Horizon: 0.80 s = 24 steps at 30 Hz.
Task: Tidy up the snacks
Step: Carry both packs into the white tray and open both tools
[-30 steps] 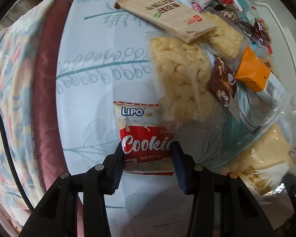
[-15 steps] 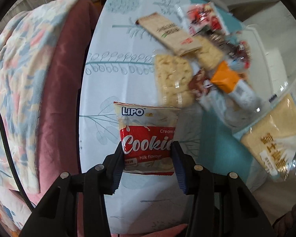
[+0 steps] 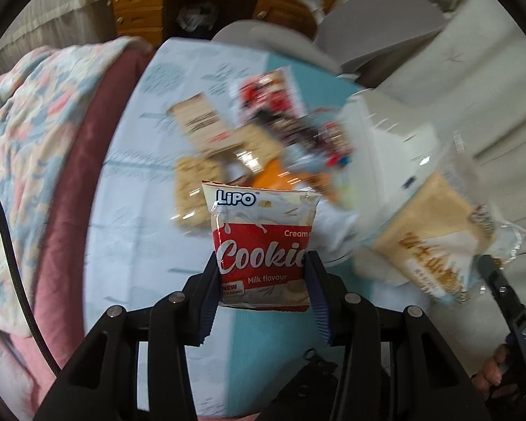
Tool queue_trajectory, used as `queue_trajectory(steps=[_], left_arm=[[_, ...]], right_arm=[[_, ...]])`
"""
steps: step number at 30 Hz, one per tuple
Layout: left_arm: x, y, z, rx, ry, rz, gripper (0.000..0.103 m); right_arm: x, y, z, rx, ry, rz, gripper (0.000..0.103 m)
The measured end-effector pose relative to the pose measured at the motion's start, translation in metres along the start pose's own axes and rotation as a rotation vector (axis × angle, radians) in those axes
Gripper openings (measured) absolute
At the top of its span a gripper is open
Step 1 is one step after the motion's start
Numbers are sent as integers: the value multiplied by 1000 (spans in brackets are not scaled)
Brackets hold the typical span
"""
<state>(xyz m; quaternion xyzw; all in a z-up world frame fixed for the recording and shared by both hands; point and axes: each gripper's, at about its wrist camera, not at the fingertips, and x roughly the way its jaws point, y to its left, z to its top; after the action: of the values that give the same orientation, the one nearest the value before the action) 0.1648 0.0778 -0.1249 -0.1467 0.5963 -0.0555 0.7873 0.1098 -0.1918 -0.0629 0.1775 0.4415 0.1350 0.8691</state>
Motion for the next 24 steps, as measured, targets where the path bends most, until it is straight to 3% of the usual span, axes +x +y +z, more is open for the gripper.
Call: queue_trajectory(steps=[14,20,22,24], left_arm=[[33,-140,0,89,-93,-186,44],[50,-179,-5,123,-83,-210,45],[53,-186,-7,133,-79,-210,45],[54,-192,-9,146,-87,-174,53]], right_arm=[[-21,-89,18,-36,42,-49,10],[-23,-110,20,-56,55,-85,12],[-22,-113,21,-65,61,-87,17],[-20,-118,22,-60,74,-95,21]])
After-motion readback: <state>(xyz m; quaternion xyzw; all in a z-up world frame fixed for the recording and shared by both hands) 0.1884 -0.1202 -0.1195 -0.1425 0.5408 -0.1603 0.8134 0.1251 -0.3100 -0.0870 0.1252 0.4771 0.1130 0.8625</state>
